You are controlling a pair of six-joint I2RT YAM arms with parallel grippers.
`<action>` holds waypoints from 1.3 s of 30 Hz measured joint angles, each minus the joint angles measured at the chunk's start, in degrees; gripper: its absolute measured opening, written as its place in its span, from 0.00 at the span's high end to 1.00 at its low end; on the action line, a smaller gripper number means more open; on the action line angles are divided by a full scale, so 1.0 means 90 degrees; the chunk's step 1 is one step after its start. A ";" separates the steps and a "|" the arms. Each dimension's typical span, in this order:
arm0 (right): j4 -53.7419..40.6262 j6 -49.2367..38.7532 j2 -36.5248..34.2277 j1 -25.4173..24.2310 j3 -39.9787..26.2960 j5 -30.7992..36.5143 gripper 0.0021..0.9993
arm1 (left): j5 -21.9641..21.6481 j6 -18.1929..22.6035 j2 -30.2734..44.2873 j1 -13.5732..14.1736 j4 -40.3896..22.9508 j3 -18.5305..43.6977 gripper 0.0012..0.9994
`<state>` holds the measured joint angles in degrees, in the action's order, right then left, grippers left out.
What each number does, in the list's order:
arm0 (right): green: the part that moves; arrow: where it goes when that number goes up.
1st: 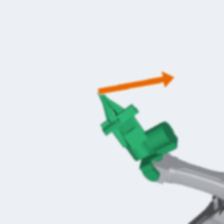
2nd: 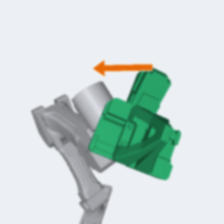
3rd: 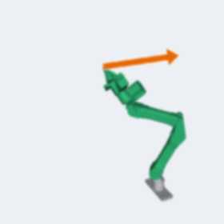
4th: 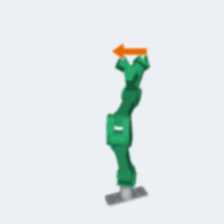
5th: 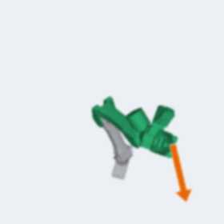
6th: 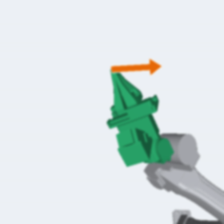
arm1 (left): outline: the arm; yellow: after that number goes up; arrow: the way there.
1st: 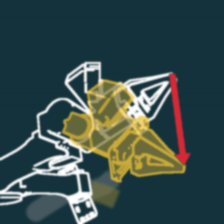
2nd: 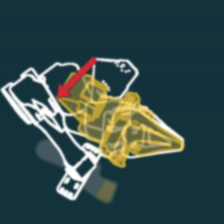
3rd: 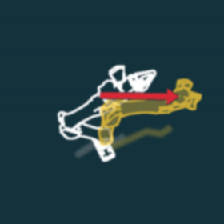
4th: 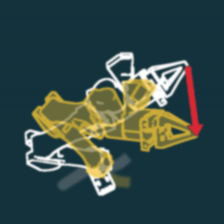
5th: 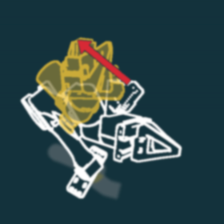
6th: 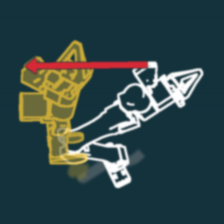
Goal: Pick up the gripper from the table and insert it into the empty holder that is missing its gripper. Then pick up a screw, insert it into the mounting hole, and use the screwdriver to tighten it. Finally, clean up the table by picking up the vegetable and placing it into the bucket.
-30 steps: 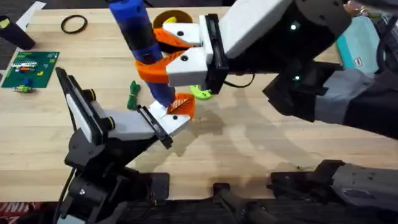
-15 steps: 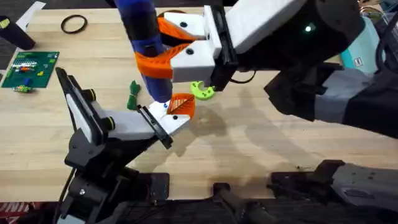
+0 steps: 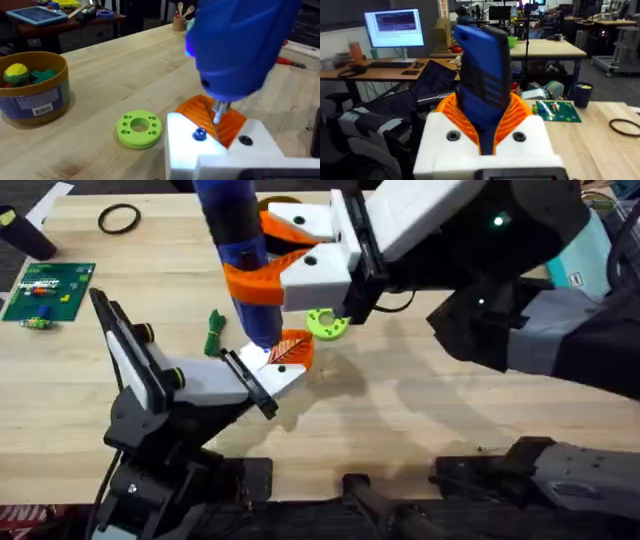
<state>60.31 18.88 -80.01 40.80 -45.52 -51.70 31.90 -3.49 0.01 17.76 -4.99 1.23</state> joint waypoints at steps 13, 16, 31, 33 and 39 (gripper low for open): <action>-0.0344 -0.0073 -0.0083 0.0006 -0.0286 -0.0110 0.92 | 0.0000 0.0000 0.0000 0.0000 0.0001 0.0000 0.99; -0.0349 -0.0140 -0.0083 0.0007 -0.0286 -0.0129 0.92 | 0.0000 0.0000 0.0000 0.0000 0.0000 0.0000 0.99; -0.0341 -0.0284 -0.0304 0.0009 -0.0295 -0.0124 0.92 | 0.0000 0.0000 0.0000 0.0000 0.0000 0.0000 0.99; -0.0326 -0.0293 -0.0304 0.0026 -0.0295 -0.0124 0.92 | 0.0000 0.0000 0.0000 0.0000 0.0000 0.0000 0.99; -0.0225 -0.0294 -0.0304 0.0098 -0.0295 -0.0126 0.92 | 0.0000 0.0000 0.0000 0.0000 0.0001 0.0000 0.99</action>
<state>58.28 16.23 -82.74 41.68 -48.18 -52.84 31.90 -3.49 0.01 17.76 -4.98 1.23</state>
